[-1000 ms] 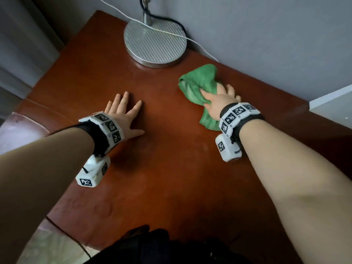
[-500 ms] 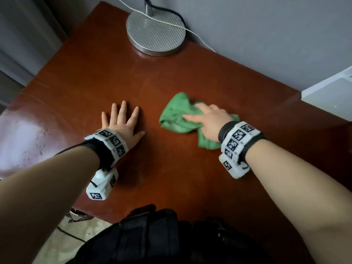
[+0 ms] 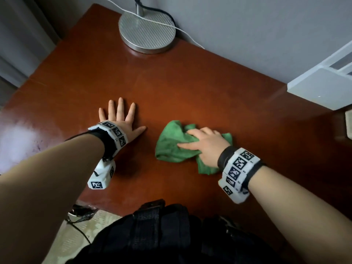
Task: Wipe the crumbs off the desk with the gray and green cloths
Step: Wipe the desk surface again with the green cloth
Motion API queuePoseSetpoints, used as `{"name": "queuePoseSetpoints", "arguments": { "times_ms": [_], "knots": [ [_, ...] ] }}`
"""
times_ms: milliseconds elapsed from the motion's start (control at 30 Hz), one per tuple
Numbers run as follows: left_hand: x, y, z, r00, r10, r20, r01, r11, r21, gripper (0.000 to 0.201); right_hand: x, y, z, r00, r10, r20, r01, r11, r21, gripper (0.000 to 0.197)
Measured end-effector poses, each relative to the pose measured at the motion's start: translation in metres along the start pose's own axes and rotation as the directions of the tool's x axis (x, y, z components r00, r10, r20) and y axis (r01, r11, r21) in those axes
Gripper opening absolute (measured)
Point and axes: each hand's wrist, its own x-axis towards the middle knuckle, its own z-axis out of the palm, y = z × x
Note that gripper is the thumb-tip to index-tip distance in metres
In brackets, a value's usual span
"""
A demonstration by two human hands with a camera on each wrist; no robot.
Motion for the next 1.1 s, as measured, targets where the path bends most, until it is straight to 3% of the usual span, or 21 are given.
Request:
{"name": "queuePoseSetpoints", "arguments": {
  "times_ms": [67,167,233,333,467,533,567,600,667,733,767,833,900,1000,1033,1100],
  "knots": [
    [-0.002,0.001,0.000,1.000,-0.005,0.018,0.004,1.000,0.015,0.081,-0.002,0.024,0.003,0.976,0.205,-0.072,-0.201,0.978,0.062,0.070],
    [-0.006,0.003,0.004,1.000,-0.003,-0.001,0.003,1.000,0.016,0.078,-0.001,0.058,0.004,0.803,0.589,-0.084,-0.557,0.794,0.244,0.058],
    [-0.008,0.003,0.008,1.000,0.003,-0.024,-0.002,1.000,0.020,0.077,0.002,0.061,0.004,0.749,0.661,-0.036,-0.625,0.724,0.291,0.057],
    [-0.013,0.004,0.012,1.000,0.021,-0.020,-0.021,0.999,0.024,0.075,-0.005,0.038,0.011,0.800,0.593,-0.098,-0.558,0.793,0.245,0.060],
    [-0.025,0.001,0.021,0.998,0.059,-0.018,-0.059,0.998,0.026,0.075,-0.040,0.008,0.038,0.960,0.252,-0.122,-0.239,0.964,0.112,0.064],
    [-0.033,0.000,0.027,0.997,0.072,-0.009,-0.072,0.997,0.035,0.076,-0.054,0.017,0.034,0.978,0.188,-0.091,-0.178,0.977,0.116,0.064],
    [-0.038,0.001,0.030,0.997,0.077,0.002,-0.077,0.996,0.040,0.076,-0.056,0.027,0.032,0.967,0.229,-0.111,-0.215,0.969,0.119,0.063],
    [-0.045,0.002,0.033,0.997,0.081,0.017,-0.081,0.996,0.044,0.077,-0.059,0.038,0.030,0.935,0.322,-0.145,-0.304,0.943,0.137,0.062],
    [-0.057,0.008,0.041,0.996,0.083,0.024,-0.084,0.995,0.054,0.078,-0.066,0.062,0.034,0.780,0.604,-0.166,-0.553,0.788,0.270,0.056],
    [-0.066,0.014,0.048,0.997,0.081,0.018,-0.082,0.995,0.064,0.079,-0.075,0.069,0.045,0.616,0.786,-0.042,-0.718,0.583,0.380,0.053],
    [-0.070,0.016,0.051,0.997,0.080,0.020,-0.081,0.994,0.067,0.080,-0.078,0.066,0.052,0.588,0.809,0.015,-0.752,0.540,0.378,0.053],
    [-0.077,0.022,0.055,0.996,0.086,0.038,-0.089,0.993,0.074,0.082,-0.085,0.049,0.062,0.622,0.783,0.020,-0.743,0.582,0.330,0.055],
    [-0.084,0.026,0.060,0.994,0.094,0.050,-0.098,0.992,0.079,0.084,-0.095,0.027,0.070,0.727,0.684,-0.060,-0.647,0.711,0.275,0.055],
    [-0.091,0.031,0.065,0.994,0.102,0.042,-0.105,0.991,0.083,0.086,-0.118,0.000,0.087,0.905,0.414,-0.097,-0.395,0.903,0.166,0.058],
    [-0.092,0.031,0.065,0.994,0.101,0.040,-0.104,0.991,0.082,0.087,-0.126,-0.003,0.089,0.942,0.331,-0.054,-0.319,0.935,0.154,0.060],
    [-0.093,0.031,0.065,0.994,0.098,0.041,-0.101,0.991,0.084,0.088,-0.132,0.007,0.084,0.962,0.273,-0.005,-0.268,0.948,0.172,0.064]
  ]
}}
